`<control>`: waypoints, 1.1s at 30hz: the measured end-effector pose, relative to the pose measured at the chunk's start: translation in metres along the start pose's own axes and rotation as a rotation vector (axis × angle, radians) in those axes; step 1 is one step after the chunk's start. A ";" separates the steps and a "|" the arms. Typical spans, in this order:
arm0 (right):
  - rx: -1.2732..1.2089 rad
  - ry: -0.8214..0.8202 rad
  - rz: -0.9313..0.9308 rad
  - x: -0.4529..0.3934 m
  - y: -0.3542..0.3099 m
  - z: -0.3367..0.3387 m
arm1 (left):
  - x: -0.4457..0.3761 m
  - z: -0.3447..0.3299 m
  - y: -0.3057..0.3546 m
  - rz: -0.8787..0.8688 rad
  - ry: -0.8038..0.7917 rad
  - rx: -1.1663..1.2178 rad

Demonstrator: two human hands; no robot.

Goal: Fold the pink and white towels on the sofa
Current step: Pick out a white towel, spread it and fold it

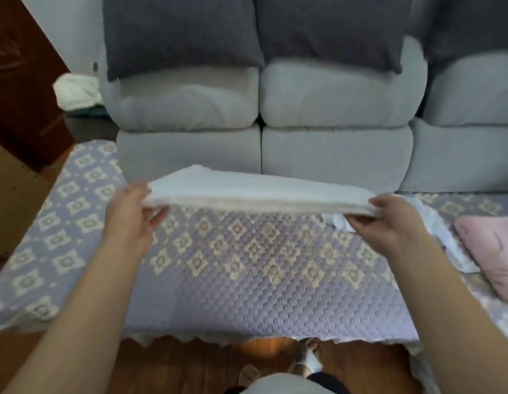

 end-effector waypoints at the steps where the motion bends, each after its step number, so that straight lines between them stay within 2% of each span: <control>1: 0.029 0.050 -0.016 -0.009 0.015 0.022 | 0.014 0.018 -0.025 0.027 0.005 -0.030; 4: 0.164 0.246 -0.069 -0.043 0.061 0.096 | 0.061 0.070 -0.121 0.252 0.045 -0.151; 9: 0.243 0.615 -0.305 -0.125 0.138 0.230 | 0.126 0.133 -0.295 0.832 0.150 -0.203; 13: 0.299 0.762 -0.447 -0.191 0.191 0.308 | 0.156 0.163 -0.396 1.015 0.215 -0.263; 16: 0.406 0.863 -0.423 -0.213 0.202 0.329 | 0.163 0.173 -0.425 1.012 0.298 -0.288; 20: 0.476 0.884 -0.413 -0.204 0.182 0.308 | 0.145 0.159 -0.400 0.948 0.284 -0.252; 23: 0.525 0.794 -0.344 -0.208 0.137 0.260 | 0.092 0.121 -0.360 0.788 0.262 -0.236; 27: 0.395 0.659 -0.225 -0.262 0.059 0.183 | -0.016 0.042 -0.322 0.625 0.196 -0.127; 31: 0.443 0.461 -0.129 -0.365 0.012 0.122 | -0.117 -0.011 -0.350 0.564 0.127 -0.208; 33: 0.663 0.498 -0.113 -0.418 0.008 0.113 | -0.149 -0.022 -0.387 0.517 0.071 -0.410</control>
Point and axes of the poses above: each hand's wrist, its own x-axis away from the middle knuckle, its own z-axis out of the back of the hand, y = z × x, the point moved 4 cm from there along -x, towards the middle knuckle, and after that the axes turned 15 degrees about -z, right-handed, at the moved point
